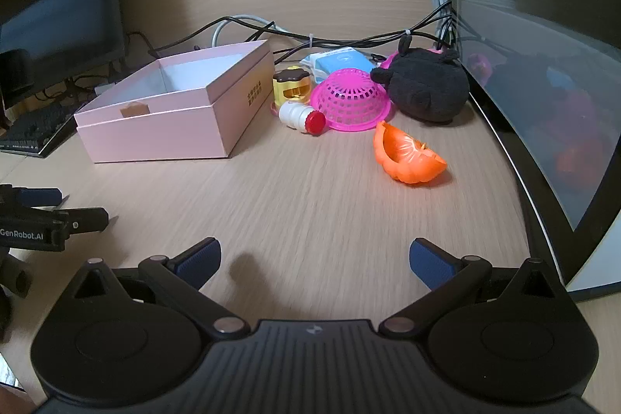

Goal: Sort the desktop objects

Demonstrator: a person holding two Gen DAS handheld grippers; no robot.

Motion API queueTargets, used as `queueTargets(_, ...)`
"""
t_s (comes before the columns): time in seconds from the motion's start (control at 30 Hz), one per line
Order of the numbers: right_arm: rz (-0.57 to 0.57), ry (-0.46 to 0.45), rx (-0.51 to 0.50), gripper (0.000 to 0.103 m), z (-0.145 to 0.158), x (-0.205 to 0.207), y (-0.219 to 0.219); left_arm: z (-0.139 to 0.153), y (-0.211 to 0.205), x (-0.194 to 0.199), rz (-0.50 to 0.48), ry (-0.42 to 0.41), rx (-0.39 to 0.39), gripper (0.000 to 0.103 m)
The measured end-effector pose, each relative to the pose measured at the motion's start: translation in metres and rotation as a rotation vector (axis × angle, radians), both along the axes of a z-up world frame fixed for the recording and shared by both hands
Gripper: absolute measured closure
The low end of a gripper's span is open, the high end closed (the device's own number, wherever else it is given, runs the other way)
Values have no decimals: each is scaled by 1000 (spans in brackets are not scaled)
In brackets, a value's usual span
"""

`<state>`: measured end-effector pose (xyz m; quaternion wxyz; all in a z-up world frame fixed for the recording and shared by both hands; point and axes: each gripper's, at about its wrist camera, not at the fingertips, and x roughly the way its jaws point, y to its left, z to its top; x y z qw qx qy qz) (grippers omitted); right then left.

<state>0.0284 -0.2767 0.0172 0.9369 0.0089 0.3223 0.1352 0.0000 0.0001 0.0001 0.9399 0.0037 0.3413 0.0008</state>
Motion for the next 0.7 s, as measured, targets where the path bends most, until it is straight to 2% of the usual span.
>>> queueTargets(0.7,6,2,-14,0,0,1,2,0,0,0,-1,0,0,0)
